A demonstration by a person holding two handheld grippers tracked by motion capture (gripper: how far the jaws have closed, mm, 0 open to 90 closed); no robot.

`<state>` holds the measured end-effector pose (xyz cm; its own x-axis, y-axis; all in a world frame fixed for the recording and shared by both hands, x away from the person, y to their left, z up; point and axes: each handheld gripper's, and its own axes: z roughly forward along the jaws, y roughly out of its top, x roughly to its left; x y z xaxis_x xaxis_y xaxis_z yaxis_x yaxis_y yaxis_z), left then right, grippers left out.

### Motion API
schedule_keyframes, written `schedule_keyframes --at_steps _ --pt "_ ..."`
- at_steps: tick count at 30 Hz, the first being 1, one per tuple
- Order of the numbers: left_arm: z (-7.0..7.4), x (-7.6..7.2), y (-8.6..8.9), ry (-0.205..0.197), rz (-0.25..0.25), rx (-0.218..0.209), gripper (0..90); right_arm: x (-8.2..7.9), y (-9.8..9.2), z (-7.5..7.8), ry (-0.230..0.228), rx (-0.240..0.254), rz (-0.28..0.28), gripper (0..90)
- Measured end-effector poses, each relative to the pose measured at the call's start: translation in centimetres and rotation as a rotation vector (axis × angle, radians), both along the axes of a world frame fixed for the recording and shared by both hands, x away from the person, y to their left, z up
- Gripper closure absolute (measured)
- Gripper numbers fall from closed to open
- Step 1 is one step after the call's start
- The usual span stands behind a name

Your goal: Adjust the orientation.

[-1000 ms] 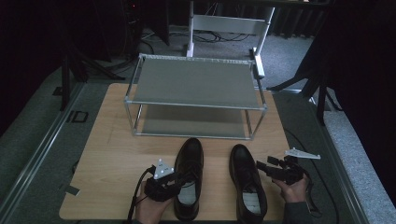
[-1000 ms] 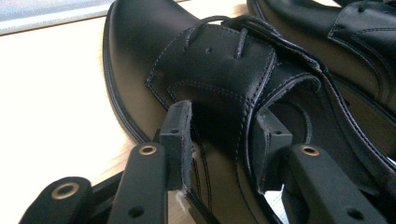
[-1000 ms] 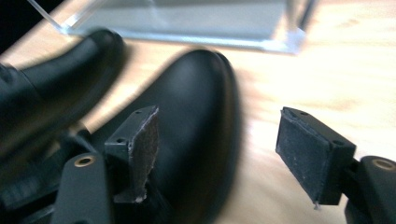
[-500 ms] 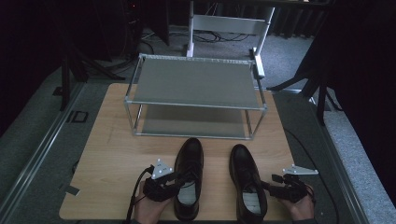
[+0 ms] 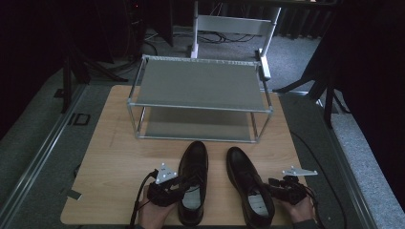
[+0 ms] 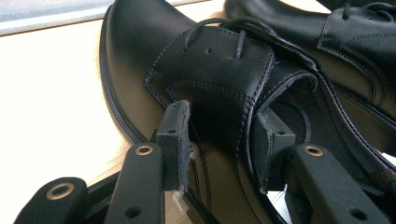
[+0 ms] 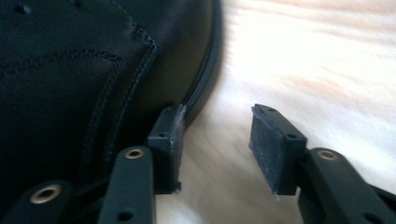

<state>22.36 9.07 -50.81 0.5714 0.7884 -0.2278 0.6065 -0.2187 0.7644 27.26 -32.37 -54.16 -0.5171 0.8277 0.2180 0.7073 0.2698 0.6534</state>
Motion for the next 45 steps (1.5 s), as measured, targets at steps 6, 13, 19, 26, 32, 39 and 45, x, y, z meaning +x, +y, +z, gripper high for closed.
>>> schedule_keyframes --at_steps 6,13,19,26,32,39,45 --pt "0.0 -0.2 0.1 0.001 0.007 -0.003 62.0 1.0 3.2 0.0 0.005 0.001 0.050 54.7" --pt "0.1 -0.4 0.2 0.013 0.001 0.002 63.2 0.0 2.9 0.1 0.006 -0.002 0.054 47.0" --pt "0.2 -0.7 0.0 0.026 -0.007 0.002 63.7 -1.6 1.8 0.2 0.028 0.060 0.087 53.8" --pt "0.3 -0.8 -0.5 0.040 -0.025 -0.009 63.7 -1.4 4.2 -0.1 0.040 0.076 0.143 54.6" --pt "0.3 -1.3 -0.3 0.049 -0.033 -0.015 62.6 -0.5 7.3 -0.3 0.037 0.046 0.199 54.4" --pt "0.3 -0.9 -1.2 0.029 -0.058 -0.029 62.0 0.6 7.5 -0.2 0.015 0.044 0.157 55.5" --pt "0.1 -0.7 -1.4 0.021 -0.053 -0.063 62.1 2.2 8.1 0.4 -0.001 0.060 0.133 61.0"
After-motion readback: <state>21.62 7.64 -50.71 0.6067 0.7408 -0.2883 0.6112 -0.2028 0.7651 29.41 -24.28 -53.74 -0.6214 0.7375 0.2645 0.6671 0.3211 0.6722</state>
